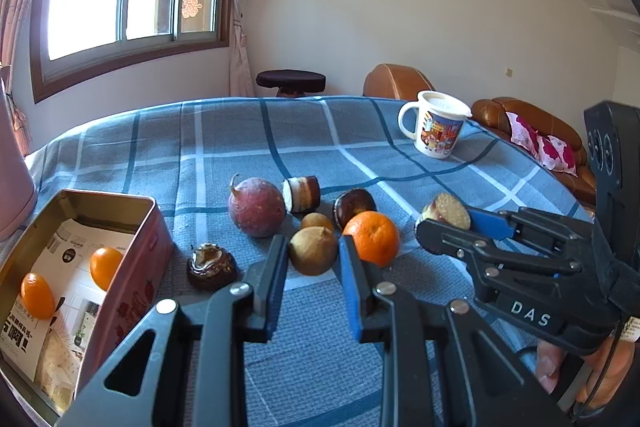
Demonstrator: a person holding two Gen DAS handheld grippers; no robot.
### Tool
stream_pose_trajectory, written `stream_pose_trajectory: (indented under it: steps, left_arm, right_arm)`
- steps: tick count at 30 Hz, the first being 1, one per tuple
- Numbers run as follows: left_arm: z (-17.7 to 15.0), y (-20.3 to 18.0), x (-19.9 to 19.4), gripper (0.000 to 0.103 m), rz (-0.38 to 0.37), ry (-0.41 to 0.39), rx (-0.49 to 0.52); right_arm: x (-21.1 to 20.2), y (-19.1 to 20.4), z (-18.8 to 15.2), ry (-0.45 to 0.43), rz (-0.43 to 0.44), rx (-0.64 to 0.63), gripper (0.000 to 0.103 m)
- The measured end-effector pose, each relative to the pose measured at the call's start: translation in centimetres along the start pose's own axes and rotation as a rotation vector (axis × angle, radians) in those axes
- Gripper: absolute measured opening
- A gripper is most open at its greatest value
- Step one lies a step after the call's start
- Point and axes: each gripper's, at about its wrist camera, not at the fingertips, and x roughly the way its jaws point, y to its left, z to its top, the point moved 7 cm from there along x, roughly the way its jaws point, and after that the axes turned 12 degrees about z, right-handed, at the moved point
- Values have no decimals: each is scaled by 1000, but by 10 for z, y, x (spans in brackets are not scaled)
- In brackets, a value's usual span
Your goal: Organize fruits
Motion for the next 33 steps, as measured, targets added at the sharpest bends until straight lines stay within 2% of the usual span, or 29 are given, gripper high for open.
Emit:
stream_pose_trajectory:
  steps: [33]
  left_arm:
    - [7, 4, -21, 27, 71, -112, 6]
  right_arm:
    - [-20, 12, 7, -99, -2, -60, 36]
